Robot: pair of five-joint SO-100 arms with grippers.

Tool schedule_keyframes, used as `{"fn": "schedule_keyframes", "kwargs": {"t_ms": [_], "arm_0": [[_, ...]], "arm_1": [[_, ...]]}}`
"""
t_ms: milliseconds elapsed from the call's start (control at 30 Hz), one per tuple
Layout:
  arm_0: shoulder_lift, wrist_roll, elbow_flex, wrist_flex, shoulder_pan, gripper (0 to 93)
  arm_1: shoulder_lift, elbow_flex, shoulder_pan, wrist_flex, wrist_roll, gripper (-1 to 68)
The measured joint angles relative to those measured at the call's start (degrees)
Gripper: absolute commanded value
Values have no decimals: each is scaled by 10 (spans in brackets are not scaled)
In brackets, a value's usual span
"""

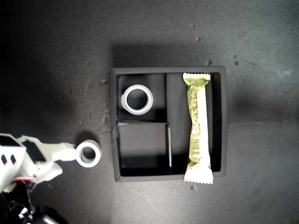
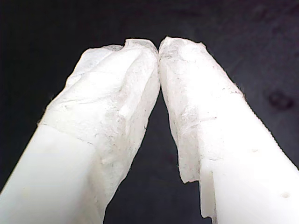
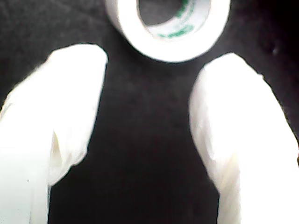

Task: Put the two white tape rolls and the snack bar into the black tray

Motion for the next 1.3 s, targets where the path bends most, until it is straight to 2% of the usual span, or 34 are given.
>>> {"fn": "schedule_keyframes", "kwargs": {"t_ms": [233, 333, 500, 1200, 1300], "arm_0": [[-113, 4, -19, -62, 16, 143], [-134, 4, -21, -75, 12, 143], [-139, 4, -24, -78, 18, 143], [-226, 4, -59, -85, 14, 140], [-271, 4, -83, -85, 9, 94]], "arm_1": [[177, 286, -36, -143, 100, -6], [243, 373, -36, -173, 118, -6], [312, 446, -35, -180, 134, -6], [349, 530, -33, -190, 159, -6], [395, 554, -29, -171, 165, -6]]}}
